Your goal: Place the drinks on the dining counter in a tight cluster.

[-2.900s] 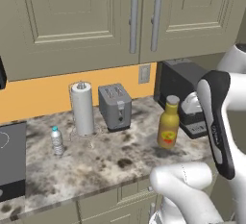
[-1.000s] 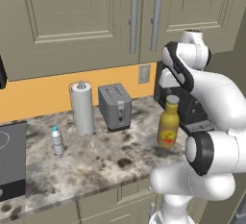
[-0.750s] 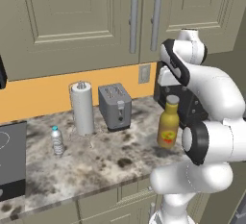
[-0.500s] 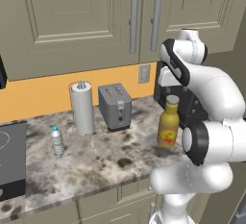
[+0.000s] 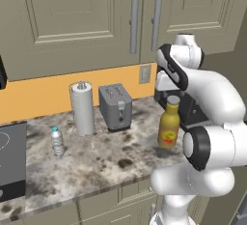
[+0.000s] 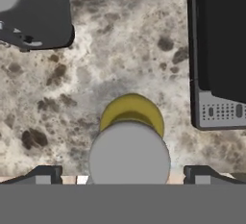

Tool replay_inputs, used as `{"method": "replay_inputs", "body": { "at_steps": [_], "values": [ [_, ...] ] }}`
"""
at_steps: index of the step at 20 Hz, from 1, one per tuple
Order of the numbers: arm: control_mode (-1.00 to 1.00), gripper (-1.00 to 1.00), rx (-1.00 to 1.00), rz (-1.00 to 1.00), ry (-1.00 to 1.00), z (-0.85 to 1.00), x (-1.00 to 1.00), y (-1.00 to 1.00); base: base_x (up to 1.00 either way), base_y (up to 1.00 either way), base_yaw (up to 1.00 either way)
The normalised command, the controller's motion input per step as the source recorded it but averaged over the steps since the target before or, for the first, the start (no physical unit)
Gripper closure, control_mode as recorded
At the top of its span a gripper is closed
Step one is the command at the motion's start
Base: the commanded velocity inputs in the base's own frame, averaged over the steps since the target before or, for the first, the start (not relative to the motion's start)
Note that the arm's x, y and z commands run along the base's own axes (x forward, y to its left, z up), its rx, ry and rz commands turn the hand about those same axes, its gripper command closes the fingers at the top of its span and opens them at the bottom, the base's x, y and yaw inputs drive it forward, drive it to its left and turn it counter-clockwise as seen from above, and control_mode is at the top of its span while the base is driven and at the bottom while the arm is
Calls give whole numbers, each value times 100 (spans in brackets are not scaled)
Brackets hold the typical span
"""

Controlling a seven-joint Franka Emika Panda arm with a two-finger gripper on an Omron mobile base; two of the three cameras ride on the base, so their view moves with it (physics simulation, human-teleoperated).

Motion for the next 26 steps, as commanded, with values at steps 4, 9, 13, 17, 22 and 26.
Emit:
{"method": "replay_inputs", "body": {
  "at_steps": [4, 9, 13, 17, 22, 26],
  "values": [
    [-100, -100, -1, -1, 2, -9, 0, 1, 0, 0, 0],
    [-100, -100, 0, -1, 0, 0, 0, -16, 0, 0, 0],
    [-100, -100, 0, 0, 0, -5, 0, -3, 0, 0, 0],
    [-100, -100, 0, 0, 0, -11, 0, 0, 0, 0, 0],
    [-100, -100, 0, 0, 0, -15, 0, 3, 0, 0, 0],
    [-100, -100, 0, 0, 0, -18, 0, 1, 0, 0, 0]
  ]
}}
